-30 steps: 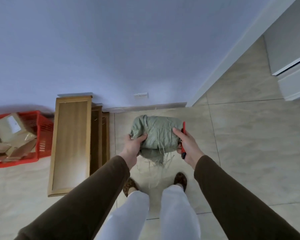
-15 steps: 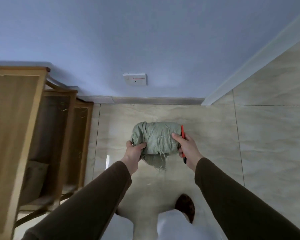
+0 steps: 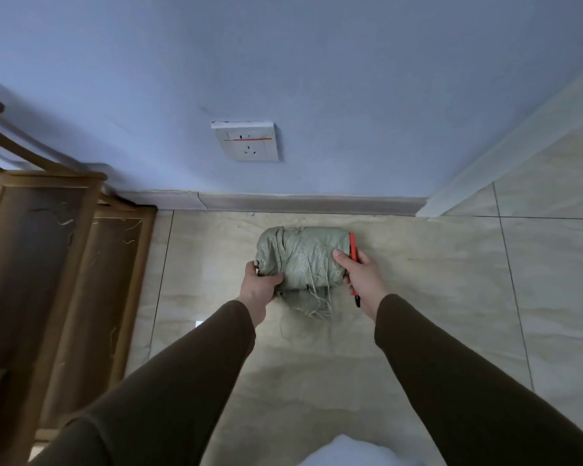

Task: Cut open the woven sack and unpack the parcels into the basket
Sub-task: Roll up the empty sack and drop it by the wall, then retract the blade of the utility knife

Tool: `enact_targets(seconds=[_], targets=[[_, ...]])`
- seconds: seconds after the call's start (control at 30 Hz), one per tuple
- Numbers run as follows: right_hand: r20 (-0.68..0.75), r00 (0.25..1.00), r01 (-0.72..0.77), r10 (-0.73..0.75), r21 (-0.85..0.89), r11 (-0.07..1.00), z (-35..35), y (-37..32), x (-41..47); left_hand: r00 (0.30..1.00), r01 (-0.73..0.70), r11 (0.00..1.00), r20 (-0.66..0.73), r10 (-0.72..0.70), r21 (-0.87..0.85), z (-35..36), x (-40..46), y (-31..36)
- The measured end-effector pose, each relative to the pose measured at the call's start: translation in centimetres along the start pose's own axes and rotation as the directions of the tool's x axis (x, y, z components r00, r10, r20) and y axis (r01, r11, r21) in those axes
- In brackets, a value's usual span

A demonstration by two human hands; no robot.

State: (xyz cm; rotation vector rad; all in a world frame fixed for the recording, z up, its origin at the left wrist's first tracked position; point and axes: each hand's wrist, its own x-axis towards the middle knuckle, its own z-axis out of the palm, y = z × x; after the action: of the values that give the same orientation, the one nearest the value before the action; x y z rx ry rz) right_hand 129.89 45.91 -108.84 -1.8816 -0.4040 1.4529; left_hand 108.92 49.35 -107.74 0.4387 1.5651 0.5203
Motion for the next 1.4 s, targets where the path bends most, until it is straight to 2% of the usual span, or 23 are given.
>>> enact_targets(seconds=[0.27, 0.47, 0.6, 0.77, 0.87, 0.97, 1.27, 1.4], targets=[[-0.003, 0.995, 0.096, -0.096, 0.005, 0.995, 0.8, -2.4, 4.0, 0.986, -0.151, 0.978, -0.047, 0.159, 0.143, 2.2, 3.4, 3.3], [-0.035, 0.989, 0.143, -0.143, -0.026, 0.989, 0.8, -2.5, 3.7, 0.978, -0.175, 0.951, -0.069, 0.198, 0.254, 1.9, 3.3, 4.0], [-0.155, 0.962, 0.213, -0.224, -0.082, 0.974, 0.6, -2.8, 2.4, 0.974, -0.194, 0.933, -0.057, 0.221, 0.303, 0.9, 2.4, 4.5], [-0.305, 0.930, 0.164, -0.204, -0.153, 0.975, 0.7, -4.9, -1.4, 0.977, -0.172, 0.913, -0.051, 0.205, 0.370, -0.1, -0.7, 5.6], [-0.295, 0.946, 0.079, -0.131, -0.183, 0.980, 0.7, -6.3, -4.9, 0.978, -0.137, 0.895, -0.088, 0.191, 0.424, -0.9, -4.4, 6.5], [-0.199, 0.978, 0.036, -0.069, -0.167, 0.985, 0.9, -8.4, -10.3, 0.983, -0.113, 0.897, -0.082, 0.163, 0.426, -2.1, -9.4, 7.8], [0.017, 0.999, -0.049, 0.049, -0.005, 0.999, 4.0, -19.5, -31.3, 0.998, -0.056, 0.918, 0.055, 0.037, 0.392, -8.1, -30.3, 15.6], [0.033, 0.999, -0.043, 0.042, 0.026, 0.999, 6.3, -24.5, -40.7, 0.994, -0.044, 0.941, 0.111, 0.007, 0.336, -11.9, -40.4, 19.8]])
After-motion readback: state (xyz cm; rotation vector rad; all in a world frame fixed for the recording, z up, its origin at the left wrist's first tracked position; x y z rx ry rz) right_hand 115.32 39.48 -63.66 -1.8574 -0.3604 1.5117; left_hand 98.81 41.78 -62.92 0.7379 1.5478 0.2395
